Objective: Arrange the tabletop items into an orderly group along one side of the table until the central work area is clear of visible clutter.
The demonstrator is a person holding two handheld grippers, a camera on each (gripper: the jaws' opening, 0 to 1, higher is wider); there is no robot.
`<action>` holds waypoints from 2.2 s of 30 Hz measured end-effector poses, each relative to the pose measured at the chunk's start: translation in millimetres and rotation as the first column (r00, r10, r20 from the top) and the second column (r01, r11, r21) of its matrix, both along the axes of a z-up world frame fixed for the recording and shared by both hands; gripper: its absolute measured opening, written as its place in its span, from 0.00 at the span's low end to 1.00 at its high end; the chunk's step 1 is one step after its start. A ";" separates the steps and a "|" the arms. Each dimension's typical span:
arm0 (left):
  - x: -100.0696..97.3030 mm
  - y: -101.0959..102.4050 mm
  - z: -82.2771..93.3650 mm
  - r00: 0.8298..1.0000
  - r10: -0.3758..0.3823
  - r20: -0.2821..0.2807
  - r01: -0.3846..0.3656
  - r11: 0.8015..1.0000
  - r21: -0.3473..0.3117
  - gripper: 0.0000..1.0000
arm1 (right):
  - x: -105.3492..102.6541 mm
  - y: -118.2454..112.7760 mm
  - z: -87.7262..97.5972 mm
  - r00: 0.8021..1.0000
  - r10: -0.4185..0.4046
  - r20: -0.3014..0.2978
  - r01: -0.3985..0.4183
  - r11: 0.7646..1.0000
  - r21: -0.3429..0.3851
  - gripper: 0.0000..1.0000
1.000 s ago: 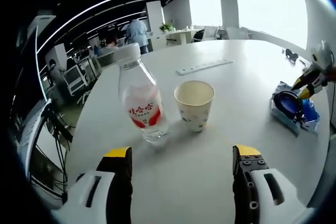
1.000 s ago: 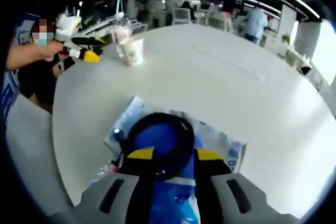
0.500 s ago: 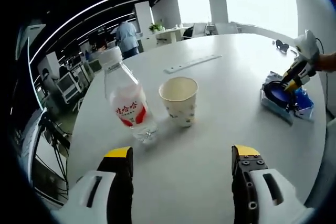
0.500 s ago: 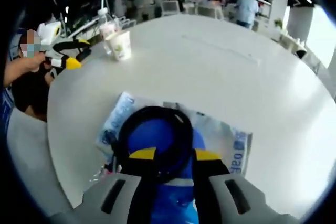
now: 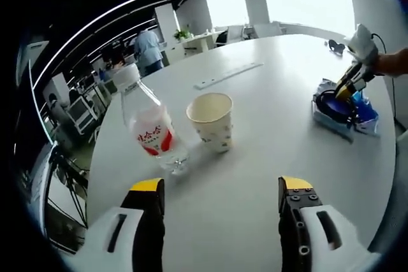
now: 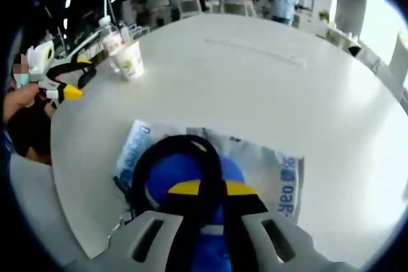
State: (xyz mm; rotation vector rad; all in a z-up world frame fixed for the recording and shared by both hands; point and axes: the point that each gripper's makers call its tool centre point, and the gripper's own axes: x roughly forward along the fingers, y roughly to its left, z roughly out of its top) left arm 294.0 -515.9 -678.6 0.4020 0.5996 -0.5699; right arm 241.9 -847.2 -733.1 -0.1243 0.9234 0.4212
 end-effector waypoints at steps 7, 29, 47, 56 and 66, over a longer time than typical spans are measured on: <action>0.2 3.1 0.3 1.000 0.002 0.000 -0.002 1.000 0.004 0.70 | 0.2 -2.9 3.1 0.998 -0.057 -0.010 0.057 0.997 0.044 0.05; -0.6 -6.0 -3.6 1.000 -0.012 -0.011 0.012 1.000 -0.007 0.69 | -6.6 -2.7 40.1 0.992 -0.128 -0.022 0.130 0.973 0.190 0.00; -1.8 -6.9 -3.8 1.000 -0.015 -0.017 0.014 1.000 -0.011 0.68 | -7.6 12.7 82.9 0.992 -0.121 0.034 0.107 0.955 0.276 0.00; -1.6 -5.9 0.9 1.000 -0.018 -0.011 0.018 1.000 -0.010 0.68 | -17.5 30.3 93.5 0.995 -0.090 0.043 0.073 0.951 0.302 0.00; -3.9 -2.9 4.9 1.000 -0.020 -0.003 0.020 1.000 -0.006 0.68 | -28.1 48.7 100.2 0.998 -0.044 0.051 0.026 0.948 0.316 0.00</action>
